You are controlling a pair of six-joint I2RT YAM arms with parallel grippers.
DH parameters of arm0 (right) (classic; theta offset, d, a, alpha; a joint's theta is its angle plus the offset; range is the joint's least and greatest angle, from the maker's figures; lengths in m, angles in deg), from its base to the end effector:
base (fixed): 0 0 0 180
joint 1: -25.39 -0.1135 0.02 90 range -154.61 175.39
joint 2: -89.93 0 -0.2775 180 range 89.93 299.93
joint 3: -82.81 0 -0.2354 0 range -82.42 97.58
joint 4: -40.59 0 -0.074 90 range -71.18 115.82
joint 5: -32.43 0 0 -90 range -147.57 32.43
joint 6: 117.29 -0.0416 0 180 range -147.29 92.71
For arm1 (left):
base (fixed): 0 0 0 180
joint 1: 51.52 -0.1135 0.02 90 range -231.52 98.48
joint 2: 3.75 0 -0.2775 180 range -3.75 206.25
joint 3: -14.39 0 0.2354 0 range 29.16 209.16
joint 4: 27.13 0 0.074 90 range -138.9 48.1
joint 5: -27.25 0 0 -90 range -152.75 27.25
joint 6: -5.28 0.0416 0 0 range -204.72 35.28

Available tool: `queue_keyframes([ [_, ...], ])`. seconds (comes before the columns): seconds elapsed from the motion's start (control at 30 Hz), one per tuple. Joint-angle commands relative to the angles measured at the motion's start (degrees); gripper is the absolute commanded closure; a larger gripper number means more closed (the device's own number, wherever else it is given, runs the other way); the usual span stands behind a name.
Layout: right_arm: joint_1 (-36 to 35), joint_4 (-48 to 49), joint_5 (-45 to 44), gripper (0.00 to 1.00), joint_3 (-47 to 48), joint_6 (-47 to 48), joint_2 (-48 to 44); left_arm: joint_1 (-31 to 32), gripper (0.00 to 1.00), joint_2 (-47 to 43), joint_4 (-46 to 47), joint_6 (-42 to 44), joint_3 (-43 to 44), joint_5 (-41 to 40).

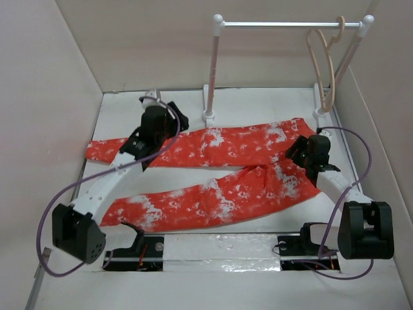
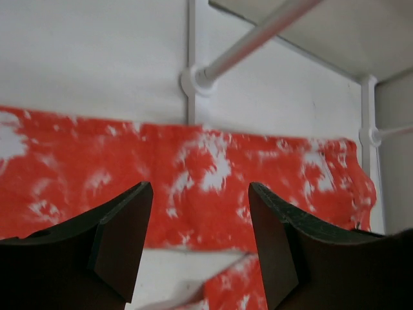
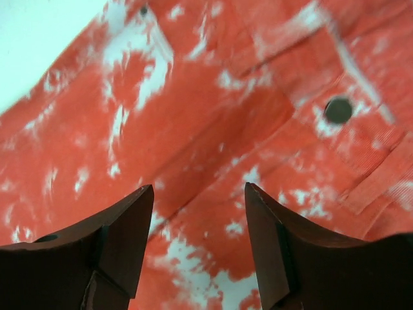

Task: Place the trousers on the hanger
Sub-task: Flatten out the trousers at the center of the board.

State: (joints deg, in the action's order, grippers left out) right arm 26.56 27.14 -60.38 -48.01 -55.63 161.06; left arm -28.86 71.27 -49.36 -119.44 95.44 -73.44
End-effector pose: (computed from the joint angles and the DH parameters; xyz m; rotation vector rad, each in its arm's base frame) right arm 0.2427 -0.0070 0.2212 0.5861 2.1162 0.2138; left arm 0.2731 -0.1056 0.3742 -0.3282 1.8524 -0.5224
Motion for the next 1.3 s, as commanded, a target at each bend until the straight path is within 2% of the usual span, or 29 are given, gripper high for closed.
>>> queue_keyframes([
  [0.0, -4.9, 7.5, 9.2, 0.35, -4.1, -2.2, -4.1, 1.6, 0.42, -7.9, 7.1, -5.9, -13.9, -1.3],
  [0.07, -10.5, 8.3, 9.3, 0.37, -5.9, -1.4, -7.5, 1.6, 0.43, -13.0, 6.2, -6.9, -18.9, -4.7],
  [0.1, -13.6, 8.1, 9.4, 0.42, -5.9, -0.6, -7.9, 1.6, 0.44, -14.8, 4.8, -7.4, -23.7, -6.1],
  [0.13, -20.6, 8.3, 10.4, 0.49, -5.7, 0.6, -8.1, 1.6, 0.44, -18.3, 4.3, -7.8, -25.7, -7.8],
  [0.2, -29.0, 8.9, 10.7, 0.71, -2.9, 3.0, -5.4, 1.6, 0.46, -21.9, 3.3, -9.5, -29.5, -8.6],
  [0.23, -37.6, 8.2, 8.5, 0.85, -0.9, 4.1, -3.7, 1.6, 0.47, -25.4, 3.2, -9.8, -29.9, -8.4],
  [0.27, -41.6, 5.8, 7.0, 1.0, 3.9, 4.9, 1.1, 1.6, 0.49, -27.2, 3.2, -10.1, -29.9, -8.0],
  [0.3, -44.8, 4.7, 6.3, 1.0, 6.5, 6.0, 3.7, 1.6, 0.53, -29.1, 2.7, -10.3, -29.1, -7.8],
  [0.33, -47.6, 4.2, 6.8, 1.0, 8.8, 7.5, 6.4, 1.6, 0.63, -32.6, 2.5, -10.0, -28.3, -7.0],
  [0.37, -51.8, 5.3, 7.6, 0.96, 10.8, 7.9, 9.2, 1.6, 0.67, -34.2, 2.2, -9.3, -27.2, -6.5],
  [0.4, -53.4, 6.1, 8.5, 0.87, 14.2, 7.9, 14.2, 1.6, 0.71, -35.8, 1.1, -8.2, -24.6, -6.4],
  [0.43, -55.0, 6.8, 9.0, 0.72, 15.9, 7.9, 16.7, 1.6, 0.75, -38.1, 0.2, -7.6, -23.2, -6.5],
  [0.47, -57.6, 8.6, 9.2, 0.43, 17.6, 7.8, 19.0, 1.6, 0.76, -39.1, -0.6, -7.0, -21.8, -6.7],
  [0.53, -60.0, 9.5, 9.1, 0.31, 23.8, 8.1, 26.4, 1.6, 0.76, -41.3, -2.7, -5.0, -18.2, -7.1],
  [0.63, -64.2, 7.9, 7.7, 0.29, 34.0, 9.5, 35.6, 1.6, 0.75, -43.3, -5.0, -2.9, -15.4, -6.7],
  [0.77, -66.6, 1.6, 5.4, 0.28, 48.0, 11.0, 47.1, 1.6, 0.72, -46.5, -4.7, -1.8, -16.7, -5.9],
  [1.0, -68.3, -4.0, 4.7, 0.3, 62.2, 10.8, 59.2, 1.6, 0.69, -47.7, -5.3, 0.4, -19.3, -5.3],
  [1.07, -68.3, -5.0, 5.8, 0.38, 64.5, 10.5, 61.0, 1.6, 0.69, -47.8, -5.0, 0.5, -19.6, -4.6],
  [1.1, -68.3, -5.2, 6.0, 0.63, 66.1, 10.2, 62.1, 1.6, 0.69, -47.9, -4.8, 0.5, -20.2, -4.5],
  [1.17, -68.3, -4.4, 4.1, 1.0, 66.7, 9.0, 62.3, 1.6, 0.69, -48.3, -4.4, 0.1, -20.8, -4.2],
  [1.27, -66.6, -3.1, 3.1, 1.0, 68.2, 7.8, 60.6, 1.6, 0.68, -48.4, -3.8, -0.4, -21.3, -3.5],
])
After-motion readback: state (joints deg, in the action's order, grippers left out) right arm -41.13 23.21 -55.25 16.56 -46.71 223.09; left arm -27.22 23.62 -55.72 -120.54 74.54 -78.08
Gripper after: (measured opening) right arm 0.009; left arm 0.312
